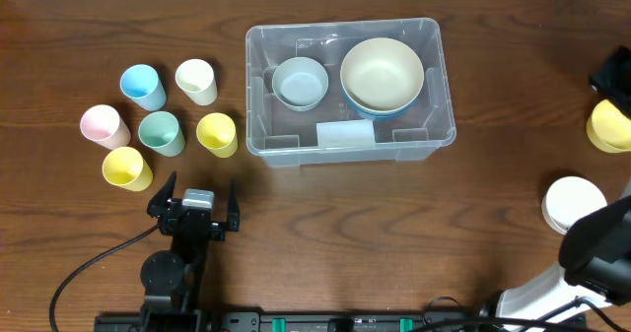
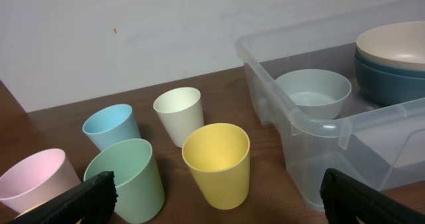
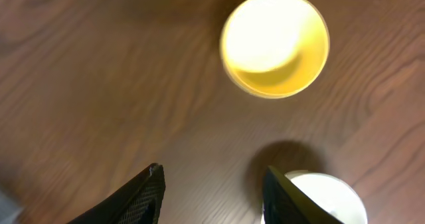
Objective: Pack container
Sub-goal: 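Move the right gripper to the yellow bowl and grasp its rim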
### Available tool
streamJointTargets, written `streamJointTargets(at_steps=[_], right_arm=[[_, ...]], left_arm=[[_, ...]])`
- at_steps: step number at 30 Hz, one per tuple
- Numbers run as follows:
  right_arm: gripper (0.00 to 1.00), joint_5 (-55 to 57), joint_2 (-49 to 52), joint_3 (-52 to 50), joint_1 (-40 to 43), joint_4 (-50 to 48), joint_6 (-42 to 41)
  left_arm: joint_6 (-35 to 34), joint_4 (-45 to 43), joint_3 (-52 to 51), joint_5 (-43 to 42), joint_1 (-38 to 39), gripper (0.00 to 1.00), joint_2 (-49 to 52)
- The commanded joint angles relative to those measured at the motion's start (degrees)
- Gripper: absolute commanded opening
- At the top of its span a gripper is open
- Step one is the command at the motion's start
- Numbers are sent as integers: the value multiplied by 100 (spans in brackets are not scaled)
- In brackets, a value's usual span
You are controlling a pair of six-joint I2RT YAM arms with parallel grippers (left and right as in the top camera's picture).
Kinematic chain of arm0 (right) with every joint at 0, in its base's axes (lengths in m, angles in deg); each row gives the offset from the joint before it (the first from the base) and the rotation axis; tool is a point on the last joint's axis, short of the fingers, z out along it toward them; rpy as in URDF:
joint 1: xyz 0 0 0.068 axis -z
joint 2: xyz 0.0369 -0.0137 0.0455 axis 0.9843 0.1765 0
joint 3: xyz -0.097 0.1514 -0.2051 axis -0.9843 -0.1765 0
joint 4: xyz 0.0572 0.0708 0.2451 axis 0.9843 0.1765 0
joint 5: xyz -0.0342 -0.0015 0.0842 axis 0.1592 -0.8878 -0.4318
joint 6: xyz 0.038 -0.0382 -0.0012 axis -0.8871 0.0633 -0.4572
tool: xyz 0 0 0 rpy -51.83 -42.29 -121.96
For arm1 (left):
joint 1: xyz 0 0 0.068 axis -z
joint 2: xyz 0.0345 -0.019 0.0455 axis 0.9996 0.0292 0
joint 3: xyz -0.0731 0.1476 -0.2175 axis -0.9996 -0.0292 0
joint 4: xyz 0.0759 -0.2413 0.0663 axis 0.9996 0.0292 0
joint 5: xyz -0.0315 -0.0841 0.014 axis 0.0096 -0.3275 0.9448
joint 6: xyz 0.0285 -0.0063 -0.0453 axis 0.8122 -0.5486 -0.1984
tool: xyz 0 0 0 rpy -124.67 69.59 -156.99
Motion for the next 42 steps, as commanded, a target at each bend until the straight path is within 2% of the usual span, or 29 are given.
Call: streamJointTargets(at_steps=[1, 8, 12, 16, 42], right_arm=[[50, -199, 42, -470, 249, -385, 503], [53, -341, 63, -1478, 535, -1591, 1093], [62, -518, 76, -1932, 546, -2221, 1617], [69, -540, 94, -2271, 549, -2721, 1764], [70, -442, 1010, -2299, 691, -3449, 1867]], left_arm=[[15, 203, -90, -87, -28, 98, -26], [17, 203, -90, -87, -28, 98, -26], [17, 203, -90, -87, -28, 98, -26], [15, 203, -90, -87, -28, 98, -26], [15, 203, -90, -87, -28, 98, -26]])
